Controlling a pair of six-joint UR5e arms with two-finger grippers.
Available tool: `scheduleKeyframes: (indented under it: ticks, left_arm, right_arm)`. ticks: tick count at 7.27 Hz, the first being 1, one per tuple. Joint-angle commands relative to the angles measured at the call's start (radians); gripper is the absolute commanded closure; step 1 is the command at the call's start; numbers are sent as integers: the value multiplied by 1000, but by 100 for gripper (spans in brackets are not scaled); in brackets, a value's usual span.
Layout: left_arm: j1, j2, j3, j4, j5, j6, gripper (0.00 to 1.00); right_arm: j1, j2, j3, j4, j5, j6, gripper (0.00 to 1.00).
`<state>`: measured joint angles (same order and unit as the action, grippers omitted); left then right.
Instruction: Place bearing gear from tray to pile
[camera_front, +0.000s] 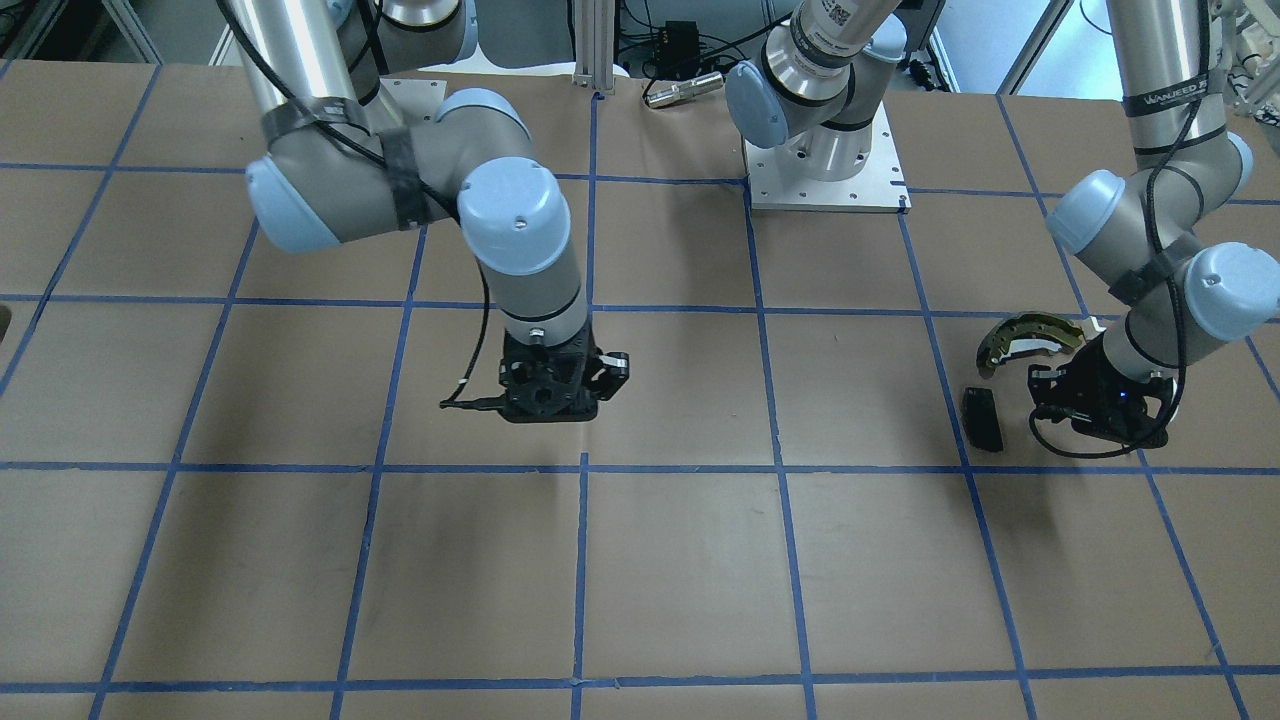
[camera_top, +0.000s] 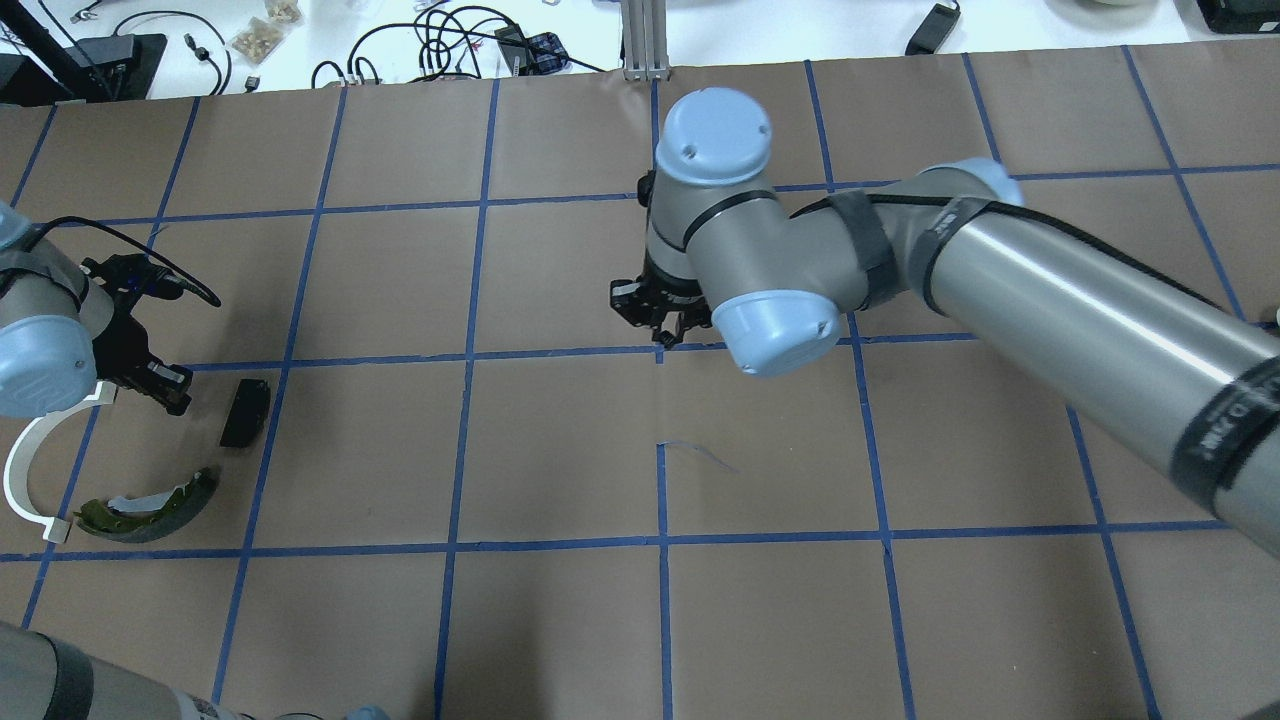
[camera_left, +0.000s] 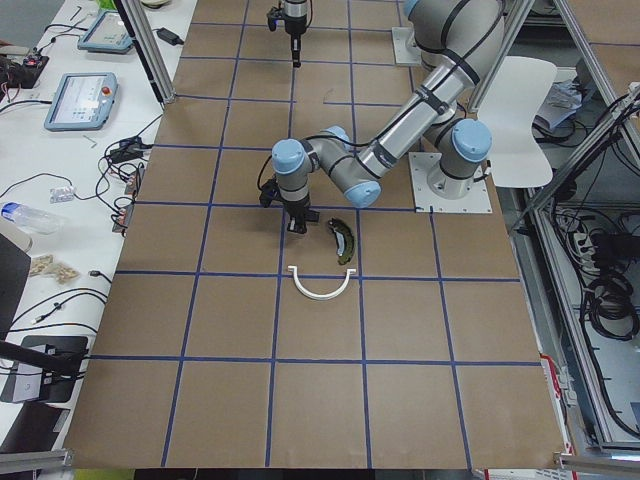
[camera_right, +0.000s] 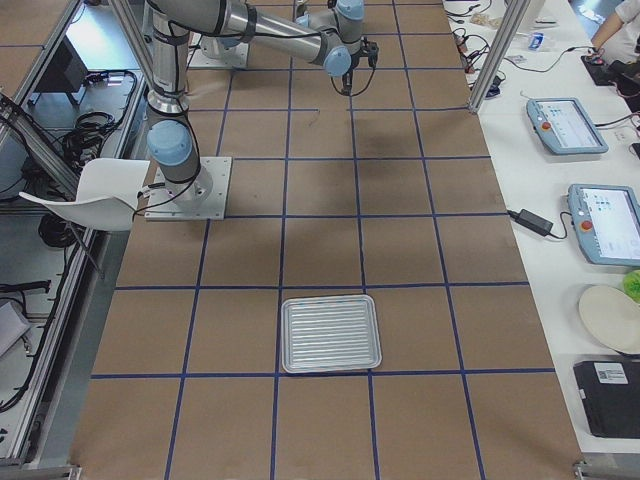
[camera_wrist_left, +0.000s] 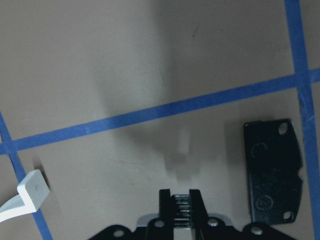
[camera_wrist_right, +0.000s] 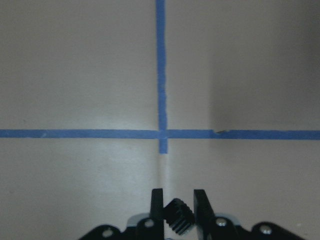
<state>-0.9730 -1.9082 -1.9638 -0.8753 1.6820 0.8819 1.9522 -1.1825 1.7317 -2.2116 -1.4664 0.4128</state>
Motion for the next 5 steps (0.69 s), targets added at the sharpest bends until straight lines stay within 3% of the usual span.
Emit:
scheduleKeyframes:
  ticks: [1, 2, 3, 5]
  left_arm:
    - [0, -3, -18, 4, 4, 3, 60]
    - [0, -2, -18, 4, 4, 2, 9]
    - [2, 5, -18, 2, 5, 2, 0]
    - [7, 27, -1, -5, 5, -10, 0]
  right_arm:
    - [68, 44, 9, -53, -3, 75, 88]
    - [67, 47, 12, -53, -17, 66, 44]
    - [67, 47, 6, -56, -15, 64, 0]
    - [64, 44, -7, -51, -17, 55, 0]
